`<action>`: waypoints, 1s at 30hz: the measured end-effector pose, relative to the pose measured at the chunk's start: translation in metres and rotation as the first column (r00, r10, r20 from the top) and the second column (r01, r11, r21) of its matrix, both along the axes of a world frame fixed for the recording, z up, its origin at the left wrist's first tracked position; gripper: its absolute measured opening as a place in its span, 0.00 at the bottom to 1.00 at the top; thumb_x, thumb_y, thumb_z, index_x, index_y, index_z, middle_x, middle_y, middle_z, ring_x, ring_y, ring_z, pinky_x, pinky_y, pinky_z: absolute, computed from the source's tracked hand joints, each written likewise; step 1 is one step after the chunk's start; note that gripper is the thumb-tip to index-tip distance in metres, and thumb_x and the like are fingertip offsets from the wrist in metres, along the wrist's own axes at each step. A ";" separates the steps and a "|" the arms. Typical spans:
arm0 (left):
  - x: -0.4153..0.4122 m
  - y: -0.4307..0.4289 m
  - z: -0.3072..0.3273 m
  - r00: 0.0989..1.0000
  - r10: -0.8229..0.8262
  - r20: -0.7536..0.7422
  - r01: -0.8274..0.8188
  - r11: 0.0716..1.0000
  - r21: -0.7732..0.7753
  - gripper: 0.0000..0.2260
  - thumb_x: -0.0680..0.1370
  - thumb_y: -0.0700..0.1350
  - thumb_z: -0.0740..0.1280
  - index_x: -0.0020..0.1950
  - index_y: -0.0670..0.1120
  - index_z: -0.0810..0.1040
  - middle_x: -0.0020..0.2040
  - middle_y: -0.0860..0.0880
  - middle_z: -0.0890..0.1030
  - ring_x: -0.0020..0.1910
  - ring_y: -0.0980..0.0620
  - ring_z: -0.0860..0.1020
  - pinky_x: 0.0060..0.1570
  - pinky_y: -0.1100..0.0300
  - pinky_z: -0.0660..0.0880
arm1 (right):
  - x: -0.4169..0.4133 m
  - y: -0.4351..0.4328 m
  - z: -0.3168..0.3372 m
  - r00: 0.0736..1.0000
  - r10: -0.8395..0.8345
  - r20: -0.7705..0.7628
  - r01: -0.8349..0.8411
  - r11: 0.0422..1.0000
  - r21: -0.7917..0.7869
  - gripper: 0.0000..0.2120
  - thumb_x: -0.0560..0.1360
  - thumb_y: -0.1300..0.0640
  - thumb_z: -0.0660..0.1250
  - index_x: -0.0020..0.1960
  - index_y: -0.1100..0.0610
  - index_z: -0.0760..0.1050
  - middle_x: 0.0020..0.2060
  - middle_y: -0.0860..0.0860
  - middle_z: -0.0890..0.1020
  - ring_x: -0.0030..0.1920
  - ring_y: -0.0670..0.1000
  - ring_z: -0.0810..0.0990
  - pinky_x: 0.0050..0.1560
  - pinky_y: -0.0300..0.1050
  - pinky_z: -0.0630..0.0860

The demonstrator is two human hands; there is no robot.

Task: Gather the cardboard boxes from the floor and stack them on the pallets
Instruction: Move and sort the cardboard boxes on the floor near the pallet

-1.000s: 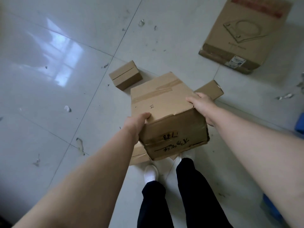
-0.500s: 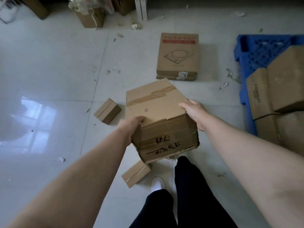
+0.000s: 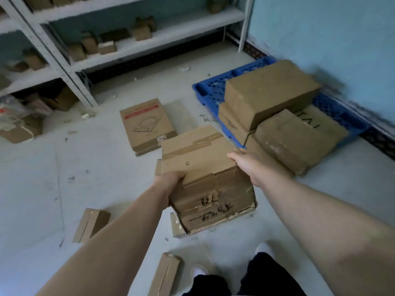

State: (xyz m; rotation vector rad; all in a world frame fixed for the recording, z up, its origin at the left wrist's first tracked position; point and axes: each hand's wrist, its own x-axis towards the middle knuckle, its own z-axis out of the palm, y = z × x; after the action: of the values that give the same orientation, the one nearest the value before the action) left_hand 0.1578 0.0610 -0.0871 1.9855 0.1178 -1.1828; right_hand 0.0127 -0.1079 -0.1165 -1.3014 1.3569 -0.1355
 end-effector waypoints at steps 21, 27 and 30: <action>-0.308 -0.272 0.035 0.869 -0.492 0.049 0.494 0.868 -0.053 0.23 0.75 0.49 0.70 0.66 0.43 0.68 0.54 0.44 0.78 0.35 0.51 0.76 0.21 0.64 0.70 | -0.374 -0.191 0.039 0.897 -0.442 0.023 0.442 0.895 -0.055 0.27 0.68 0.42 0.66 0.64 0.50 0.75 0.55 0.55 0.80 0.54 0.60 0.79 0.59 0.58 0.77; -0.394 -0.360 0.021 0.837 -0.546 -0.021 0.544 0.837 -0.060 0.27 0.71 0.54 0.72 0.66 0.44 0.70 0.55 0.44 0.79 0.41 0.49 0.79 0.30 0.60 0.75 | -0.464 -0.274 0.055 0.864 -0.502 -0.028 0.493 0.856 -0.154 0.21 0.71 0.44 0.66 0.62 0.50 0.77 0.54 0.55 0.80 0.54 0.59 0.79 0.60 0.56 0.76; -0.418 -0.404 0.008 0.824 -0.563 -0.059 0.559 0.826 -0.070 0.28 0.72 0.56 0.71 0.66 0.44 0.68 0.55 0.43 0.78 0.43 0.47 0.79 0.38 0.56 0.78 | -0.486 -0.320 0.054 0.862 -0.505 -0.046 0.490 0.853 -0.180 0.23 0.70 0.42 0.67 0.62 0.49 0.77 0.53 0.55 0.81 0.53 0.59 0.79 0.59 0.56 0.77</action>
State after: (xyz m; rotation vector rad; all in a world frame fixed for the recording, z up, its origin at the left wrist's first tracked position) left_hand -0.2603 -0.3426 -0.0790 1.9892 -0.4930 -1.6123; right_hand -0.4735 -0.4284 -0.0628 -1.0668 1.7743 -0.5611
